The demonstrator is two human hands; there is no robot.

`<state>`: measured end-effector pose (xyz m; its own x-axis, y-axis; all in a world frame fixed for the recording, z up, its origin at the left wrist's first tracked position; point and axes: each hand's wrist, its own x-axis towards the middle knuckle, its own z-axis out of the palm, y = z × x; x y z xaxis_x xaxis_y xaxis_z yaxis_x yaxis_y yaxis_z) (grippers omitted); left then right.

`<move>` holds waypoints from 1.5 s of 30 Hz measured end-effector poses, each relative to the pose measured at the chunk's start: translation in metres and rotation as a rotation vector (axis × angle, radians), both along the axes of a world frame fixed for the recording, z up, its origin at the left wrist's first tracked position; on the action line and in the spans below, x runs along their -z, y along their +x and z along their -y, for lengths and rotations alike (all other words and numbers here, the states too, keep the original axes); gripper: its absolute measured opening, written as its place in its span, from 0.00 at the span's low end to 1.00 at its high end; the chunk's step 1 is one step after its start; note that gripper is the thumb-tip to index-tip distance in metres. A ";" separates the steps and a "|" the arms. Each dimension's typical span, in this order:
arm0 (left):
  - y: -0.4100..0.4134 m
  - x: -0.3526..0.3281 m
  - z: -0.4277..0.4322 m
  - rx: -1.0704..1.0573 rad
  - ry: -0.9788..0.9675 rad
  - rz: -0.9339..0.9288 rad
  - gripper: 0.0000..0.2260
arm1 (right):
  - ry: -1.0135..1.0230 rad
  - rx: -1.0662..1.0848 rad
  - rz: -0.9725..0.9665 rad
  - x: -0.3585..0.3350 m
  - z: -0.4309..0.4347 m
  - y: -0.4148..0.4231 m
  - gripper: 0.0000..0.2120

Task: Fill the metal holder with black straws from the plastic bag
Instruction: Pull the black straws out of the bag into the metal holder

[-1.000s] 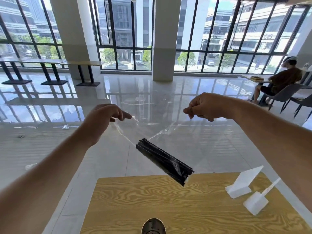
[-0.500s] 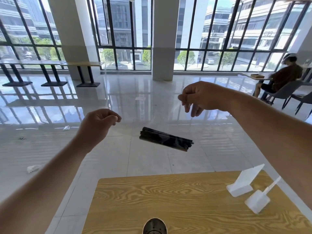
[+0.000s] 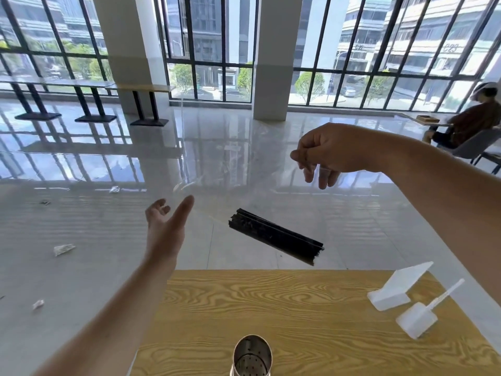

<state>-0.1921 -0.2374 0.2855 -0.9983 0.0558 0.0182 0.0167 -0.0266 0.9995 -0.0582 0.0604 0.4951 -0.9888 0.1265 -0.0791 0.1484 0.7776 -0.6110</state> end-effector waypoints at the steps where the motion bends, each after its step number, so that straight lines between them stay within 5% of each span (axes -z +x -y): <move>1: 0.004 0.008 -0.002 0.093 0.067 0.108 0.48 | -0.004 -0.007 0.006 0.000 0.001 0.000 0.16; 5: 0.023 0.029 -0.018 0.462 0.314 0.480 0.52 | -0.009 -0.031 0.012 -0.005 0.007 -0.002 0.16; 8: 0.036 0.034 -0.032 0.636 0.354 0.547 0.54 | -0.014 -0.035 -0.009 -0.012 0.011 -0.003 0.16; 11: 0.044 0.030 -0.044 0.651 0.368 0.511 0.49 | 0.033 -0.030 -0.029 -0.017 0.015 -0.003 0.15; 16: 0.018 0.009 -0.028 -0.050 0.175 0.068 0.31 | 0.065 -0.024 -0.037 -0.027 0.012 0.007 0.15; 18: -0.002 -0.007 -0.017 -0.121 0.123 -0.117 0.22 | 0.092 -0.030 -0.026 -0.028 0.010 0.011 0.15; 26: -0.053 -0.051 -0.010 0.373 -0.117 -0.201 0.34 | 0.147 -0.066 -0.006 -0.028 0.012 0.012 0.16; 30: -0.054 -0.058 -0.015 0.284 -0.215 -0.229 0.42 | 0.170 -0.066 -0.002 -0.029 0.012 0.013 0.16; 42: -0.052 -0.066 -0.018 0.428 -0.268 -0.197 0.02 | 0.162 0.017 -0.024 -0.024 -0.007 0.012 0.15; 45: -0.046 -0.071 -0.020 0.512 -0.314 -0.269 0.07 | 0.273 0.075 0.041 -0.014 -0.014 0.010 0.15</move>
<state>-0.2381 -0.2177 0.3561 -0.8071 0.5657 0.1691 0.3297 0.1943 0.9239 -0.0482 0.0747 0.5089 -0.9726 0.2210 -0.0715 0.2316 0.8984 -0.3732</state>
